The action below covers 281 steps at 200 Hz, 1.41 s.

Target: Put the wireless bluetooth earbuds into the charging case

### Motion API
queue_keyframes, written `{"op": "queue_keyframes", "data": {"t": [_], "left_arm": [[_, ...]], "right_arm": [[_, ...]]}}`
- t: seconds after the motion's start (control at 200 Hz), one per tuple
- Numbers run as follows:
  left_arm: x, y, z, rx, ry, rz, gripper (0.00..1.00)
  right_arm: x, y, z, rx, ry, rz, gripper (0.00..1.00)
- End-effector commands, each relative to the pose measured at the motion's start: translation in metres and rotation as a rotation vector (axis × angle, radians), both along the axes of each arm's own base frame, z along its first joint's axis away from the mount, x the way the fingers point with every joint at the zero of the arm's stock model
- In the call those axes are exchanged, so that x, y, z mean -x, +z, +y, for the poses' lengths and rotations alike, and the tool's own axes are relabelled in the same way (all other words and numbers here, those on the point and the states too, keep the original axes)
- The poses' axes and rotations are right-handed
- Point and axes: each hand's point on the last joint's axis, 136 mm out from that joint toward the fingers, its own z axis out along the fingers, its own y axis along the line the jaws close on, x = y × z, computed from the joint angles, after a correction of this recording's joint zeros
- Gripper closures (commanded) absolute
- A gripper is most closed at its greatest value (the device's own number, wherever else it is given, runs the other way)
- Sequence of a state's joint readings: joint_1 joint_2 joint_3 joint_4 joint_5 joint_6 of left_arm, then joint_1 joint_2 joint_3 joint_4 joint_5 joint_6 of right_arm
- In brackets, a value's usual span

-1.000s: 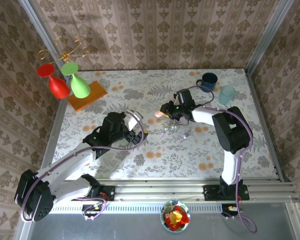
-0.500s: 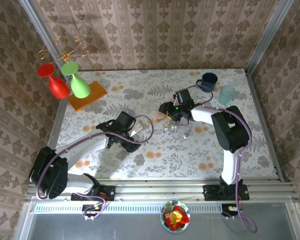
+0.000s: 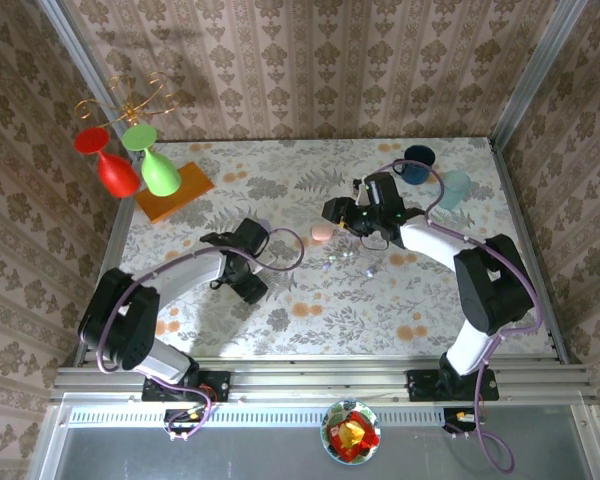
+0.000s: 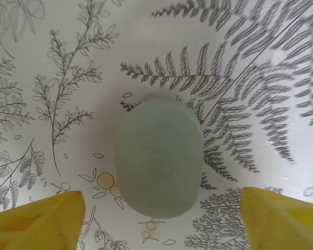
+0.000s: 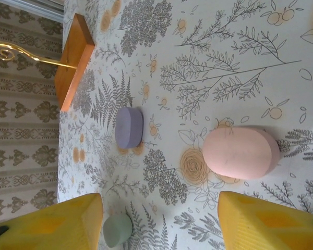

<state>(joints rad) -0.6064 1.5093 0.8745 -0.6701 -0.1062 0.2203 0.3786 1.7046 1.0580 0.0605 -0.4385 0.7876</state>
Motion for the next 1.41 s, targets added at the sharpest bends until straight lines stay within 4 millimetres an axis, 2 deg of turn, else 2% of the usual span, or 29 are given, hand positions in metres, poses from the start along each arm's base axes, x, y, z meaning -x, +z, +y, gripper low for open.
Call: {"op": "queue_keyframes", "data": {"t": [0.0,0.17,0.315,0.385,0.54,0.645,0.745,0.835,1.075,1.265,1.4], "left_arm": [[-0.004,-0.003,0.007,-0.044,0.025,0.016,0.30],[-0.007,-0.015,0.001,-0.034,0.030,0.037,0.42],[-0.006,-0.021,-0.006,-0.026,0.022,0.054,0.47],[-0.006,-0.021,-0.007,-0.024,0.017,0.052,0.49],[-0.008,-0.018,-0.010,-0.013,0.006,0.038,0.64],[-0.008,-0.013,-0.011,-0.009,-0.009,0.016,0.65],[-0.009,-0.002,-0.017,0.011,-0.037,-0.033,0.65],[-0.012,0.013,-0.031,0.073,-0.078,-0.082,0.65],[-0.018,0.056,-0.090,0.257,-0.250,-0.291,0.64],[-0.008,0.099,-0.123,0.461,-0.371,-0.448,0.65],[0.003,0.124,-0.135,0.554,-0.426,-0.534,0.73]], "right_arm": [[0.011,0.009,-0.001,0.014,0.026,-0.019,0.39],[0.015,0.012,-0.003,0.013,0.025,-0.025,0.39],[0.017,0.010,-0.005,0.033,0.031,-0.024,0.39],[0.019,0.010,-0.005,0.035,0.033,-0.023,0.39],[0.021,0.009,-0.006,0.027,0.027,-0.013,0.40],[0.024,0.013,-0.004,-0.003,0.026,-0.009,0.40],[0.031,0.019,-0.006,-0.013,0.029,-0.016,0.40],[0.040,0.022,-0.007,-0.021,0.039,-0.019,0.41],[0.075,0.019,0.000,-0.073,0.100,0.020,0.40],[0.099,0.023,0.011,-0.123,0.182,0.044,0.38],[0.114,0.030,0.026,-0.160,0.270,0.025,0.38]]}}
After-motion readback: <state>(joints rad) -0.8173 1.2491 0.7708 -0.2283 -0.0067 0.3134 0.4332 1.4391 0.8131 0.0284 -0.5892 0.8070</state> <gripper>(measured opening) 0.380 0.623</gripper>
